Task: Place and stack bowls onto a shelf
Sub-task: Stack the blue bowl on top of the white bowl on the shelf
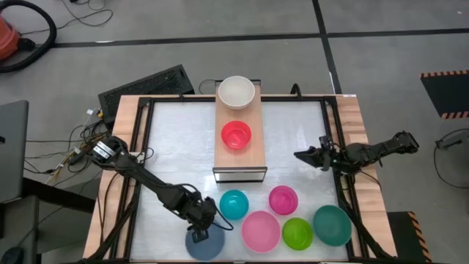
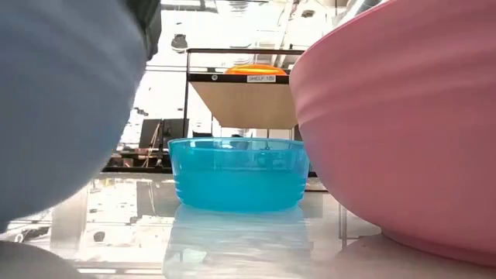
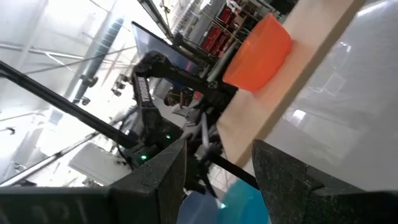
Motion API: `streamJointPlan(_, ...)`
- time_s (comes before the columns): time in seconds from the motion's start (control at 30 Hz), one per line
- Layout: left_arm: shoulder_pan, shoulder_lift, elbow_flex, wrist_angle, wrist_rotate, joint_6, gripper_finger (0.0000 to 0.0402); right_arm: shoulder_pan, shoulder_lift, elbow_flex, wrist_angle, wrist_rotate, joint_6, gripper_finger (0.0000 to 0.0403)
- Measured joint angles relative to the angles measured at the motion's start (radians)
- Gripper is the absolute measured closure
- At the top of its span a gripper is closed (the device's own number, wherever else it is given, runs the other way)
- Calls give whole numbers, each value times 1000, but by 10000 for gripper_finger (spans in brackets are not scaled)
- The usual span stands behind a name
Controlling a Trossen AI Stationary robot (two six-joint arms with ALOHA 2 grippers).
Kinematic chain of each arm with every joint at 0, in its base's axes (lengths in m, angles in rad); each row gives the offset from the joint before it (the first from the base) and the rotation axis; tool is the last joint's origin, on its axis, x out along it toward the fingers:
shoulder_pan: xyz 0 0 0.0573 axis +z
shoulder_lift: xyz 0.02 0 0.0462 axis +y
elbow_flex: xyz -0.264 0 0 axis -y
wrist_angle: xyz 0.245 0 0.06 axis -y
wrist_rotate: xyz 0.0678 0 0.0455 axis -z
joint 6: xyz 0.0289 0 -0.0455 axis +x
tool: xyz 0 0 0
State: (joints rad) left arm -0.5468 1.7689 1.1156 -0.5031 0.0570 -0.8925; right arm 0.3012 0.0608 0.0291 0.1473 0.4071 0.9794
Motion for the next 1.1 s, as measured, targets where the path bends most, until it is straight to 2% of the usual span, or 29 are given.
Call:
streamJointPlan(0.13,1,-37,25,-82,23,-48,401,0,-2,0,7,0,0,194)
streamJointPlan(0.3,12,-120,130,-270,24,-53,401,0,-3,0,20,0,0,194)
streamJointPlan(0.37,25,-161,174,-341,8,-52,401,0,-2,-1,80,-3,-7,194)
streamJointPlan(0.5,73,-257,259,-471,-70,-86,401,-9,-1,54,229,-25,-100,194)
streamJointPlan(0.6,127,-321,327,-569,-168,-120,401,-13,0,181,208,-39,-263,194)
streamJointPlan(0.73,240,-396,425,-654,-329,-141,401,-25,58,429,-4,-12,-510,194)
streamJointPlan(0.87,401,-436,519,-690,-445,-119,401,-42,195,754,-385,137,-637,194)
streamJointPlan(1.0,596,-444,597,-692,-465,-106,401,-57,377,1066,-791,336,-641,194)
streamJointPlan(1.1,741,-443,632,-689,-445,-46,401,-75,509,1247,-1003,435,-633,194)
